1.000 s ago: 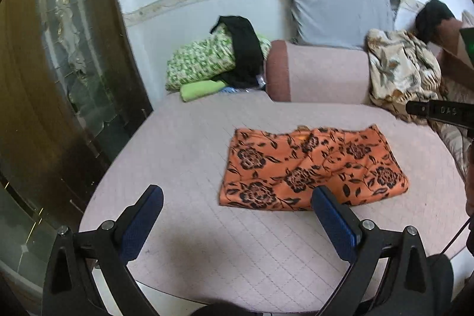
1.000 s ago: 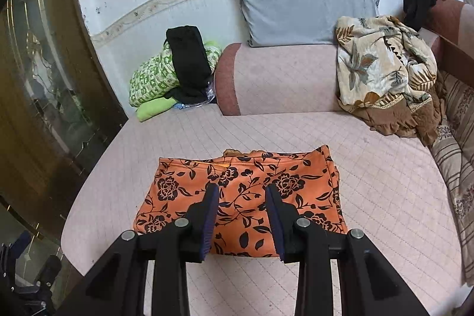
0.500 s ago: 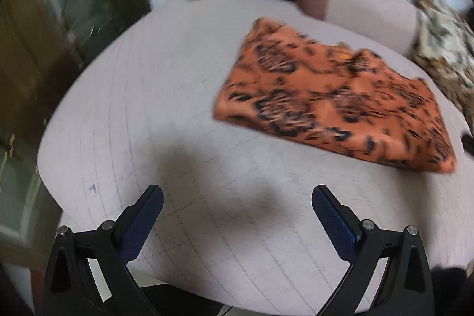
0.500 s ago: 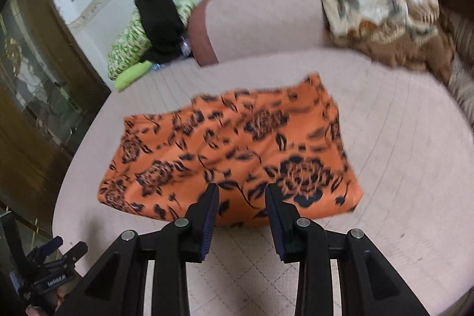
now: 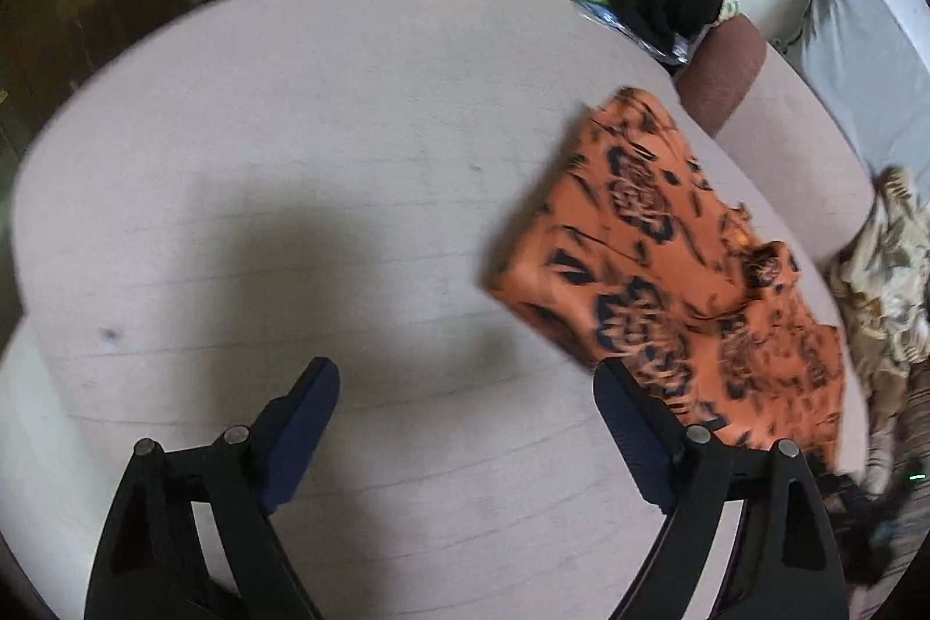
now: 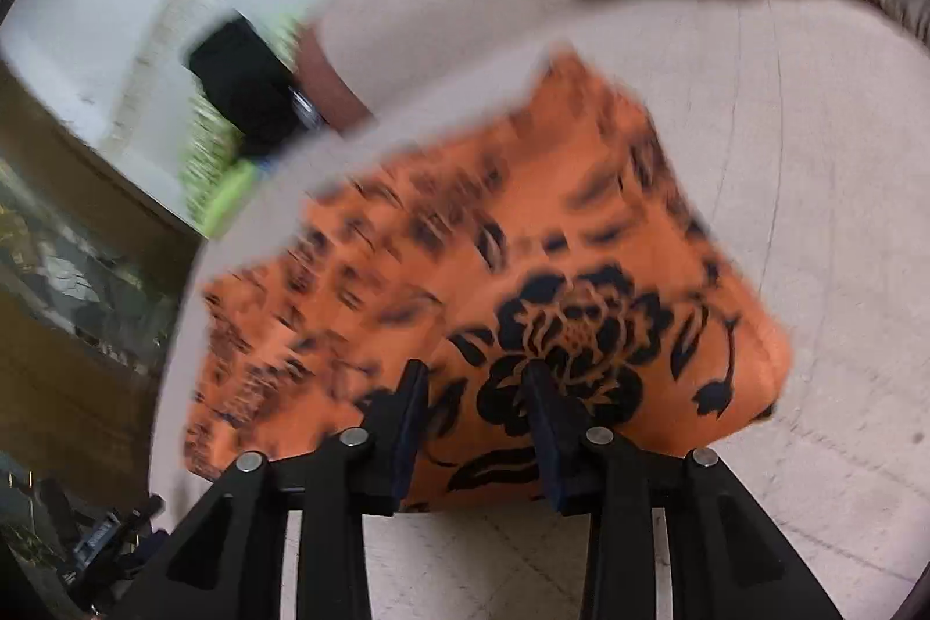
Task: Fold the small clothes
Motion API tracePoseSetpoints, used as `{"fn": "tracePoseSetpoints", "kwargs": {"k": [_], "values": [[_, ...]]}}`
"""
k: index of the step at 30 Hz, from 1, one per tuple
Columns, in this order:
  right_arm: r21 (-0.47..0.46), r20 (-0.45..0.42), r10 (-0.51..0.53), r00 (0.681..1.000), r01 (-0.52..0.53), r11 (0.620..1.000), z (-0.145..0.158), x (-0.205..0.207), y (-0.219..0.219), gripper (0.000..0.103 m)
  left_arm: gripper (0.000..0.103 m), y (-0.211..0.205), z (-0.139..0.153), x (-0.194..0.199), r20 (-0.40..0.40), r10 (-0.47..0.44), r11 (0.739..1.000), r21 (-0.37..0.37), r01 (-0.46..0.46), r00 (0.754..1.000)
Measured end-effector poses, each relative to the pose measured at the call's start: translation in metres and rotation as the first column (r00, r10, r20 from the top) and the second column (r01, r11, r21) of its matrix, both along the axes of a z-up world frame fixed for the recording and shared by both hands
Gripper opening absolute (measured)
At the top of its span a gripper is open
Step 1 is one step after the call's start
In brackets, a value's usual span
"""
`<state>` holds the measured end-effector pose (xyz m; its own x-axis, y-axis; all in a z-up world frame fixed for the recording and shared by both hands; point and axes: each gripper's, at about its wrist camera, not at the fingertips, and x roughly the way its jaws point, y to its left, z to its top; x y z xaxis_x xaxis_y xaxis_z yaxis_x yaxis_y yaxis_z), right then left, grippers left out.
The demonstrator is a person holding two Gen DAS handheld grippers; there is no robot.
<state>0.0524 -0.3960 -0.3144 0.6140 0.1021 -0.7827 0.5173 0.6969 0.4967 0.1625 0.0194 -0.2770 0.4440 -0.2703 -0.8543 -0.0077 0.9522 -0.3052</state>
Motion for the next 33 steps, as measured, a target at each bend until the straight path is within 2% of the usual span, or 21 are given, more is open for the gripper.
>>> {"fn": "tracePoseSetpoints", "kwargs": {"k": [3, 6, 9, 12, 13, 15, 16, 17, 18, 20, 23, 25, 26, 28, 29, 31, 33], "values": [[0.006, 0.044, -0.018, 0.999, 0.017, 1.0, 0.009, -0.005, 0.001, 0.039, 0.09, -0.024, -0.014, 0.013, -0.079, -0.015, 0.996, -0.084, 0.008, 0.997], [-0.028, 0.078, -0.03, 0.997, 0.032, 0.999, 0.018, -0.01, 0.002, 0.039, 0.092, -0.039, -0.028, 0.024, -0.128, 0.002, 0.995, -0.102, -0.015, 0.992], [-0.014, 0.104, -0.044, 0.994, 0.045, 0.999, 0.021, -0.014, 0.0, 0.039, 0.094, -0.055, -0.028, 0.031, -0.089, 0.032, 0.997, -0.063, -0.038, 0.995], [0.009, 0.12, -0.048, 0.992, 0.047, 0.999, 0.022, -0.014, -0.002, 0.039, 0.093, -0.066, -0.03, 0.044, -0.081, 0.035, 0.994, -0.103, -0.043, 0.996], [0.015, 0.123, -0.046, 0.991, 0.044, 0.999, 0.022, -0.014, -0.002, 0.039, 0.088, -0.07, -0.03, 0.049, -0.07, 0.028, 0.993, -0.114, -0.036, 0.997], [0.027, 0.13, -0.032, 0.991, 0.029, 0.999, 0.021, -0.01, -0.001, 0.039, 0.057, -0.077, -0.032, 0.059, -0.055, 0.029, 0.996, -0.084, -0.034, 0.998], [0.033, 0.135, -0.027, 0.99, 0.023, 0.999, 0.021, -0.01, -0.001, 0.04, 0.051, -0.079, -0.033, 0.063, -0.048, 0.03, 0.997, -0.069, -0.034, 0.998], [0.043, 0.147, -0.019, 0.989, 0.013, 0.999, 0.021, -0.008, 0.001, 0.04, 0.033, -0.08, -0.033, 0.065, -0.036, 0.023, 0.996, -0.087, -0.026, 0.999], [0.055, 0.168, -0.008, 0.986, -0.001, 0.998, 0.022, -0.006, 0.002, 0.039, 0.024, -0.079, -0.033, 0.065, -0.032, 0.019, 0.994, -0.103, -0.022, 0.999], [0.067, 0.214, 0.017, 0.977, -0.032, 0.997, 0.025, -0.001, 0.006, 0.039, 0.021, -0.079, -0.031, 0.065, -0.016, 0.022, 0.992, -0.121, -0.023, 1.0], [0.089, 0.252, 0.069, 0.965, -0.094, 0.992, 0.024, 0.011, 0.017, 0.039, 0.019, -0.086, -0.021, 0.057, 0.05, -0.013, 0.997, -0.079, 0.017, 0.999], [0.111, 0.18, 0.139, 0.974, -0.161, 0.981, 0.009, 0.03, 0.032, 0.039, 0.018, -0.099, -0.008, 0.052, 0.107, -0.074, 0.997, -0.018, 0.077, 0.991], [0.123, 0.08, 0.2, 0.977, -0.208, 0.97, -0.007, 0.044, 0.041, 0.04, 0.018, -0.105, -0.004, 0.054, 0.124, -0.099, 0.995, 0.003, 0.099, 0.987], [0.082, 0.081, 0.194, 0.978, -0.201, 0.976, -0.004, 0.045, 0.046, 0.038, 0.017, -0.118, 0.013, 0.05, 0.161, -0.161, 0.987, 0.045, 0.156, 0.974], [0.096, 0.086, 0.196, 0.977, -0.204, 0.974, 0.003, 0.043, 0.044, 0.038, 0.017, -0.124, 0.021, 0.047, 0.179, -0.185, 0.982, 0.057, 0.178, 0.966], [0.182, 0.152, 0.179, 0.972, -0.205, 0.962, 0.011, 0.036, 0.03, 0.039, 0.017, -0.136, 0.039, 0.039, 0.218, -0.231, 0.972, 0.092, 0.215, 0.948], [0.243, 0.189, 0.073, 0.979, -0.119, 0.963, 0.013, 0.024, 0.007, 0.039, 0.015, -0.154, 0.056, 0.028, 0.254, -0.277, 0.959, 0.131, 0.251, 0.927]]}}
